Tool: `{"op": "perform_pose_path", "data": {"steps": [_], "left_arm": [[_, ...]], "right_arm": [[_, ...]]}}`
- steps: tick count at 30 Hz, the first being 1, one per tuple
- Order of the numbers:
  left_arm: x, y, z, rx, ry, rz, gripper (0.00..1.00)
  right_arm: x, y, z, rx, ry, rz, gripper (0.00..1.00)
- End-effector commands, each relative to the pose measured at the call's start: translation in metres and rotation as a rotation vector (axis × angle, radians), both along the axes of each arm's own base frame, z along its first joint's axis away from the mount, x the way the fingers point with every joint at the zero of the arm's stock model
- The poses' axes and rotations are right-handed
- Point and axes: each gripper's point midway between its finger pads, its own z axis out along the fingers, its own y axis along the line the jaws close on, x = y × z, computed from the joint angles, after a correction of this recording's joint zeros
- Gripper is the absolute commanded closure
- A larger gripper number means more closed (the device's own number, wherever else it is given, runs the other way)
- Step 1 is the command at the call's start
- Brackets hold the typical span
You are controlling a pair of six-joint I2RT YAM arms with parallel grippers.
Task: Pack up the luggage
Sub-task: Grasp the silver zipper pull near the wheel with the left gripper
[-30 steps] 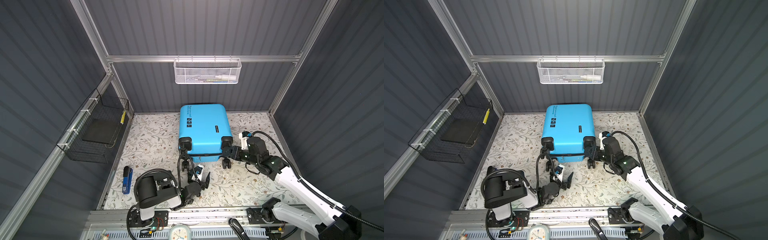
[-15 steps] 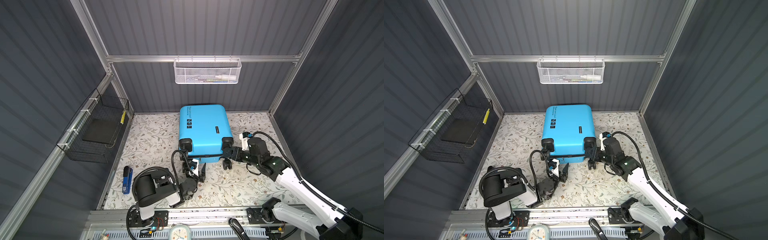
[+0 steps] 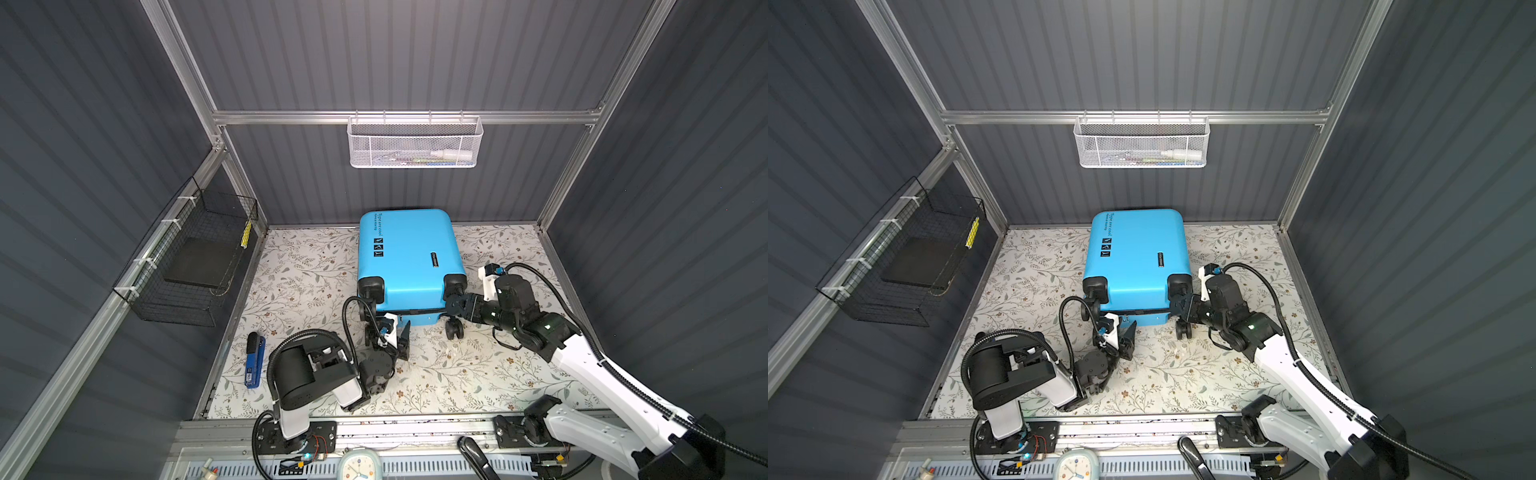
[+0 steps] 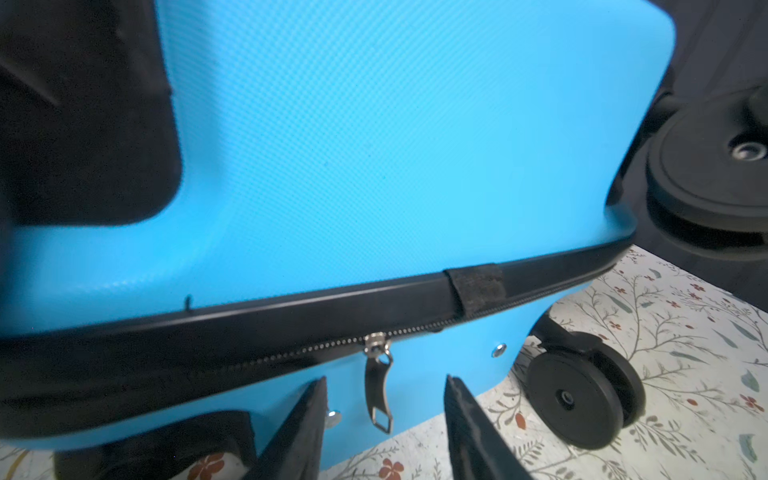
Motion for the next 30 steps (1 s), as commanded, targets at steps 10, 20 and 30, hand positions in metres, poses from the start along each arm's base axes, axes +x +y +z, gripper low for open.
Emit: {"op": "perform_pose_path", "data": {"steps": [10,20,30], "left_arm": [[0.014,-0.004,-0.001,-0.023,-0.007,0.033,0.57],[0.022,-0.003,-0.001,-0.023,-0.012,0.075,0.65],[0.029,-0.003,0.005,-0.036,-0.027,0.105,0.77]], "right_arm": [[-0.024,-0.008,-0.029,-0.104,0.112,0.062,1.0],[-0.025,-0.007,-0.024,-0.093,0.105,0.066,1.0],[-0.026,-0.006,-0.027,-0.095,0.115,0.072,1.0]]}}
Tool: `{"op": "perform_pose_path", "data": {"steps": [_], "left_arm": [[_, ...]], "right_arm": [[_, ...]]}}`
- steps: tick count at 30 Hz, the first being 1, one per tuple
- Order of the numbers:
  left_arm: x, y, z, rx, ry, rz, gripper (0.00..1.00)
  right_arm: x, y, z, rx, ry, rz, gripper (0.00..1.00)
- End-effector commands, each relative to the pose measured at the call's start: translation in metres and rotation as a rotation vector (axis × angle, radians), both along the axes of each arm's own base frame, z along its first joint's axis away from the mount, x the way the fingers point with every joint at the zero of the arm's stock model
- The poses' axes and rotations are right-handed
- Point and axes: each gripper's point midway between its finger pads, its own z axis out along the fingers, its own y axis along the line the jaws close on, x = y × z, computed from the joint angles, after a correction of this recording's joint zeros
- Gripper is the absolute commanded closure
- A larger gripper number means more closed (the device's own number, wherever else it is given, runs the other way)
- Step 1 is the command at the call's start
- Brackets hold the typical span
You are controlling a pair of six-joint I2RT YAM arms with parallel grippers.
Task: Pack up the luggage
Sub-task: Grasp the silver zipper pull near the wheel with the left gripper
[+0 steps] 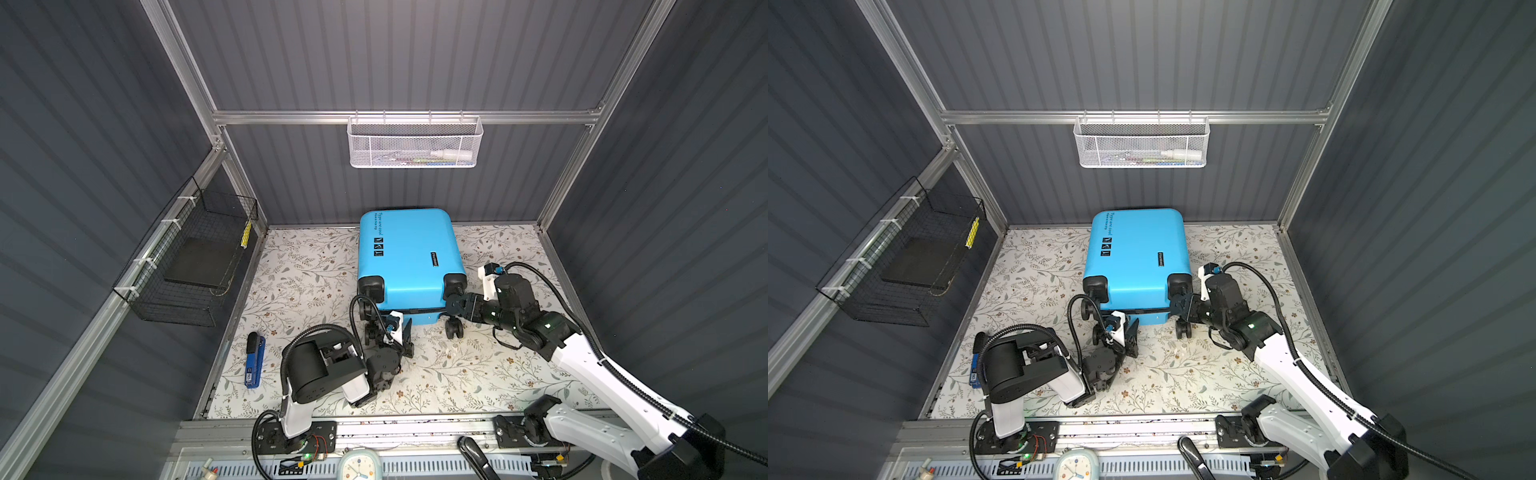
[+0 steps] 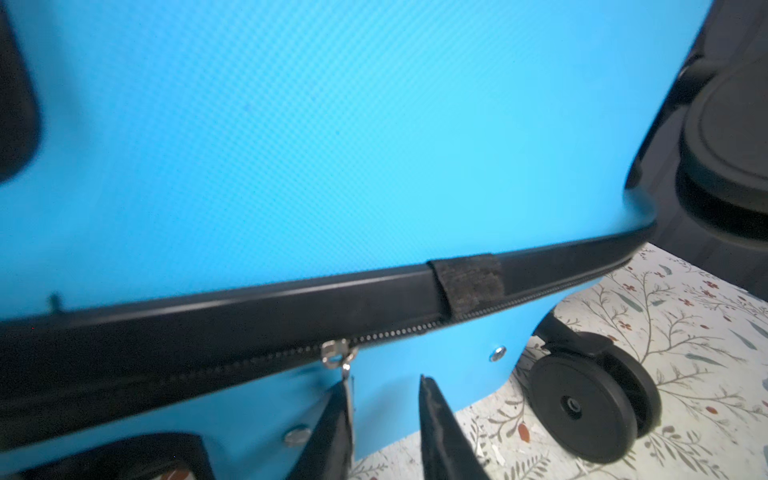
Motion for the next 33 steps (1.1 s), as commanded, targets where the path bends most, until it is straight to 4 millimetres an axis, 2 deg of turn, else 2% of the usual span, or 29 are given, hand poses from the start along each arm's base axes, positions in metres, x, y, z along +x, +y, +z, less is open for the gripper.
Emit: {"op": "perform_pose_path", "data": {"steps": [1,7,16,19,28,33], "left_arm": [[0.019,0.012,0.013,-0.04,-0.032,0.105,0.8],[0.02,0.018,0.016,-0.051,-0.033,0.132,0.86],[0.013,0.028,0.019,-0.05,-0.029,0.118,1.0],[0.009,0.027,0.018,-0.044,-0.027,0.085,1.0],[-0.003,0.002,0.021,-0.023,-0.037,-0.077,1.0],[-0.011,-0.019,0.023,-0.024,-0.047,-0.178,1.0]], "right_arm": [[-0.025,-0.006,-0.028,-0.087,0.113,0.066,1.0],[-0.024,-0.006,-0.02,-0.09,0.1,0.068,1.0],[-0.023,-0.006,-0.019,-0.087,0.094,0.062,1.0],[-0.021,-0.005,-0.013,-0.084,0.082,0.063,1.0],[-0.014,-0.002,0.012,-0.078,0.033,0.072,1.0],[-0.011,0.003,0.009,-0.066,0.046,0.08,1.0]]}}
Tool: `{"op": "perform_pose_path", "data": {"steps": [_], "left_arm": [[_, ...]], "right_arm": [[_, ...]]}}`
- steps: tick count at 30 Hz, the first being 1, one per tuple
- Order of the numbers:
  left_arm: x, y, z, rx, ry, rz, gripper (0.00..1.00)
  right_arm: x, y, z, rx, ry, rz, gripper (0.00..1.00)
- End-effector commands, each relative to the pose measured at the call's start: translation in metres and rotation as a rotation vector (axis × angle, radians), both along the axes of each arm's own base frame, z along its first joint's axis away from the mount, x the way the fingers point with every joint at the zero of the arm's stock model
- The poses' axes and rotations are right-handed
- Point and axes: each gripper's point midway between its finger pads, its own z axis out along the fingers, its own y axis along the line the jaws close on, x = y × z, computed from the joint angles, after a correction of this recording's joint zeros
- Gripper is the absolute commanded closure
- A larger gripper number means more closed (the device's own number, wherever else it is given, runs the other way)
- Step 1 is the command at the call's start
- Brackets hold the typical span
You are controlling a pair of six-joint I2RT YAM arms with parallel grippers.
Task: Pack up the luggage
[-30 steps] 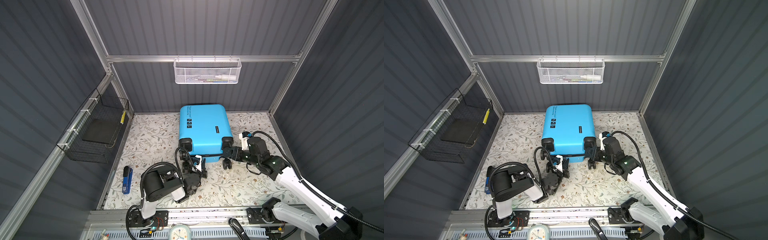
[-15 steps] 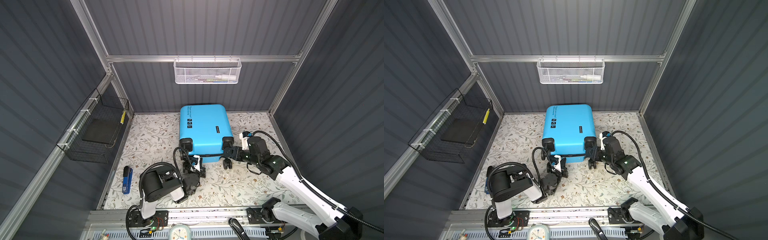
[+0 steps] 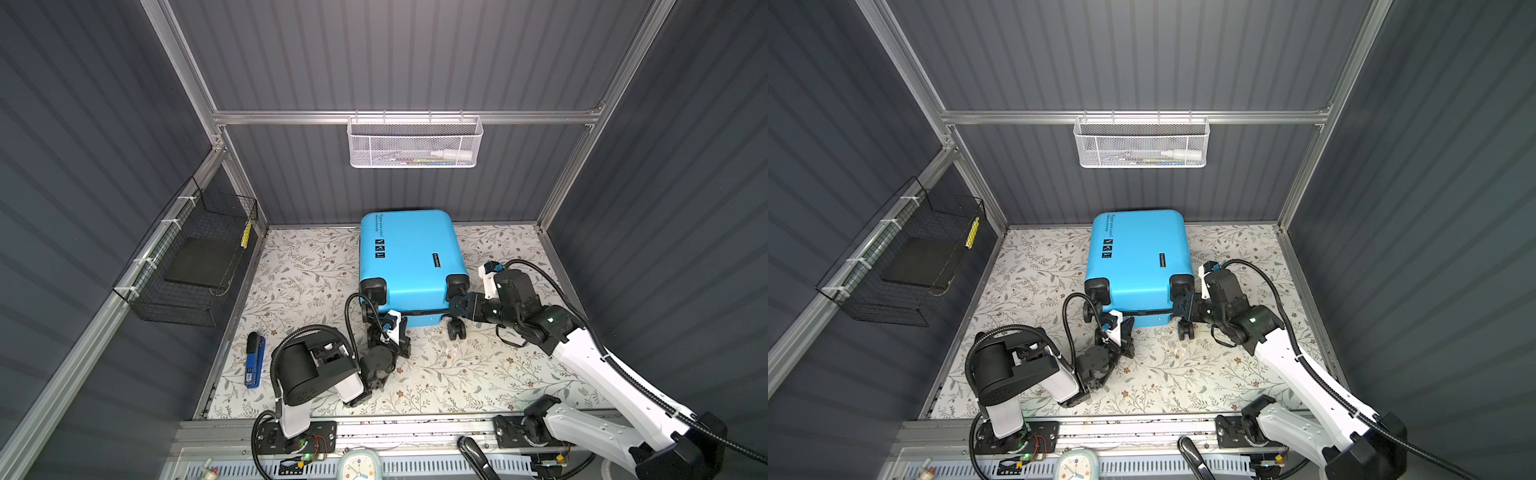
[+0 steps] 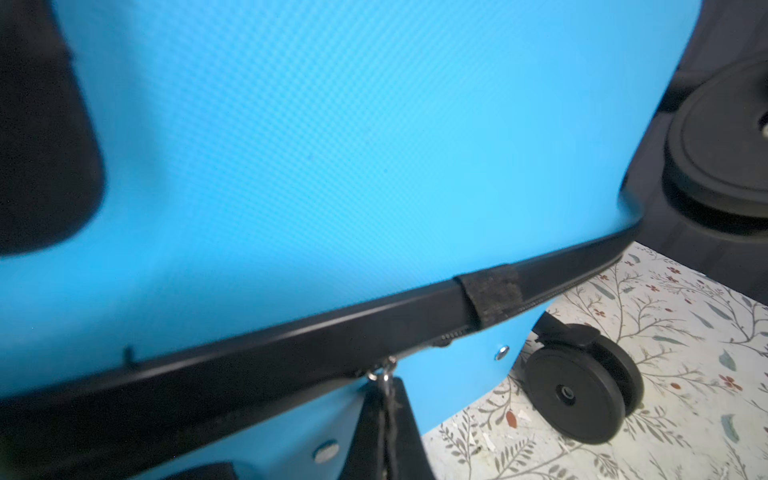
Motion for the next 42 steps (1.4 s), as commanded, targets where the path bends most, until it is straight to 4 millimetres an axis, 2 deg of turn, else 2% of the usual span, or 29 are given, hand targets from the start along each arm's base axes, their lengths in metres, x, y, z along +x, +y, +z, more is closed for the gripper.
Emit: {"op": "perform_pose_path", "data": {"steps": [1,4,6,14,21,29,38,39,42], "left_arm": [[-0.005,-0.023,0.018,-0.028,-0.05,-0.101,1.0],[-0.014,-0.04,0.022,-0.019,-0.071,-0.174,1.0],[-0.018,-0.045,0.023,-0.015,-0.081,-0.184,1.0],[-0.019,-0.022,0.015,0.002,-0.056,-0.119,1.0],[-0.026,-0.009,0.015,0.104,-0.108,-0.123,1.0],[-0.028,-0.039,0.023,0.283,-0.173,-0.226,1.0],[-0.026,-0.061,0.027,0.254,-0.184,-0.262,1.0],[-0.027,-0.065,0.028,0.247,-0.187,-0.271,1.0],[-0.033,-0.079,0.026,0.246,-0.191,-0.305,1.0]], "right_arm": [[-0.007,0.009,0.003,0.003,0.01,0.07,1.0],[-0.006,0.013,0.0,0.009,0.018,0.074,1.0],[-0.005,0.012,0.0,0.004,0.017,0.071,1.0],[0.006,-0.001,0.013,-0.052,-0.027,0.033,1.0],[0.013,0.003,0.001,-0.036,0.014,0.032,1.0],[0.012,0.007,-0.003,-0.018,0.028,0.04,1.0],[0.011,0.015,0.005,0.004,0.011,0.059,1.0],[0.013,0.018,-0.001,-0.006,0.032,0.064,1.0],[0.012,0.021,-0.001,-0.011,0.032,0.074,1.0]]}}
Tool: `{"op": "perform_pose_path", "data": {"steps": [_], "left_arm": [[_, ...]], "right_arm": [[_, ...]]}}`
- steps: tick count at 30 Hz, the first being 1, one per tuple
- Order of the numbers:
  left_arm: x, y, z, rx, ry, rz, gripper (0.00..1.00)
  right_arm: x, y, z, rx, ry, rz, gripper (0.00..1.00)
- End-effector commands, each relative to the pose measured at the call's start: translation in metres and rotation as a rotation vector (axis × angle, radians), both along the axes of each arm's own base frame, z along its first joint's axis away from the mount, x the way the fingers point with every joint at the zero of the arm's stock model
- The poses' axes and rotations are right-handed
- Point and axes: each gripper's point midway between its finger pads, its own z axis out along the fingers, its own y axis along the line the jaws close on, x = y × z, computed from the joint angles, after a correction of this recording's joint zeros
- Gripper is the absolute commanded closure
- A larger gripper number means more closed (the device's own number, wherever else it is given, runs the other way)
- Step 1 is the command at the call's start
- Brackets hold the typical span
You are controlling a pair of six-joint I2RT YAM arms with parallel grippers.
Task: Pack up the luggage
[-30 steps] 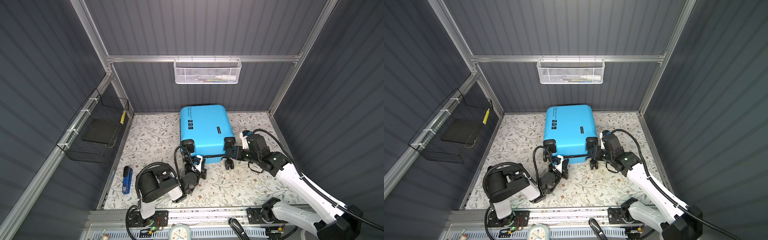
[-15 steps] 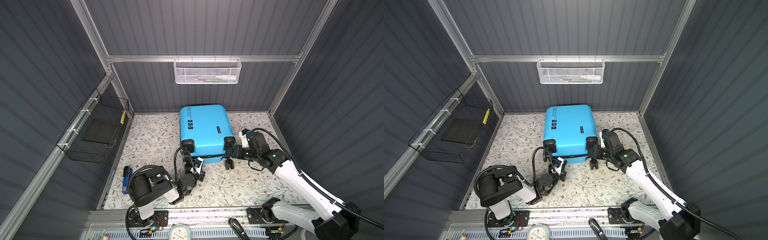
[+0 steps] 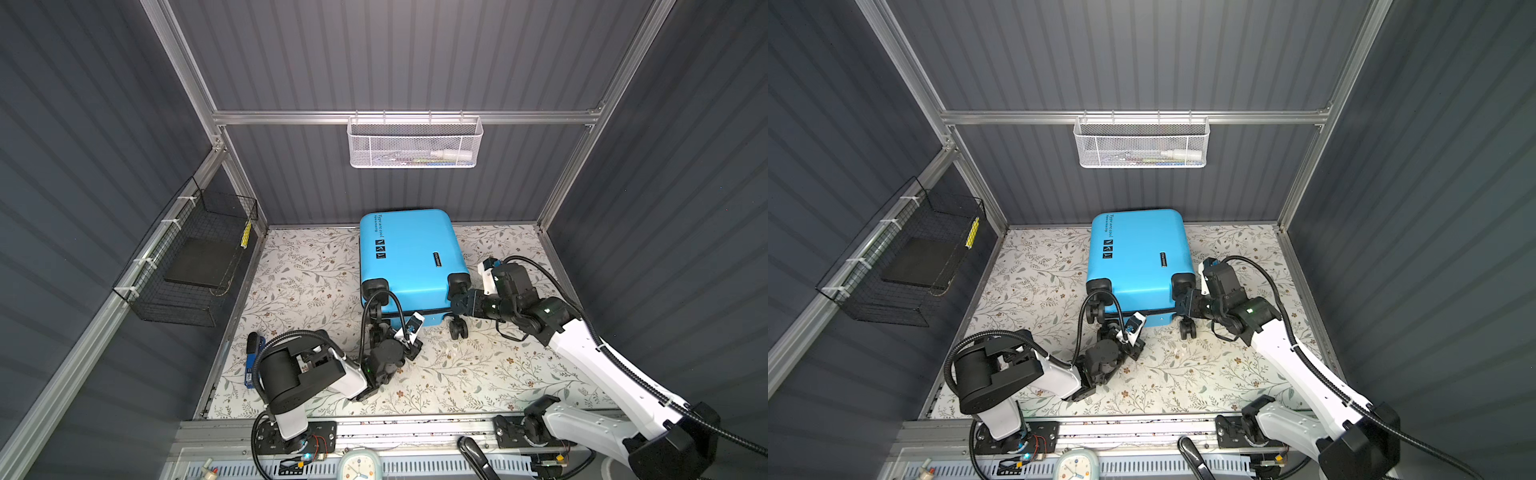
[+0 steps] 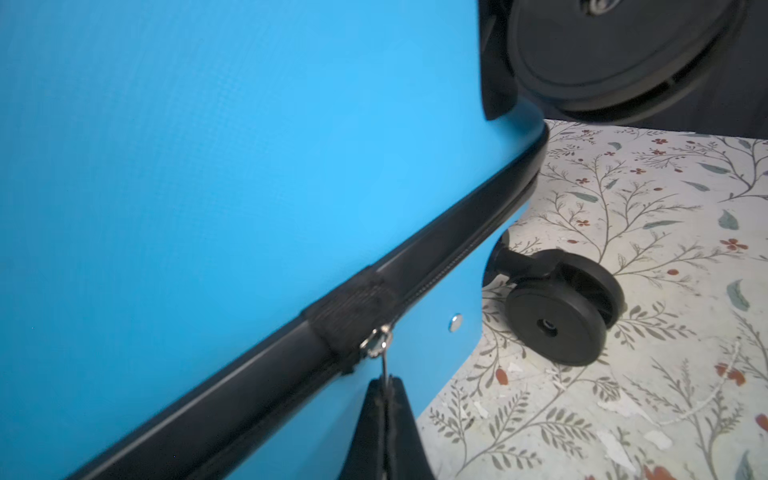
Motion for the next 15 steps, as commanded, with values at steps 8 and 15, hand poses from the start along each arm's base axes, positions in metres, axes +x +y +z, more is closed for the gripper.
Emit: {"op": "perform_pose_path", "data": {"steps": [8,15], "left_arm": [[-0.03,-0.08,0.029,-0.089,-0.053,-0.249,1.0],[-0.03,-0.116,0.032,-0.134,-0.061,-0.299,1.0]], "right_arm": [[0.0,0.026,-0.001,0.043,-0.001,0.08,1.0],[-0.002,0.026,0.0,0.041,0.0,0.082,1.0]]}}
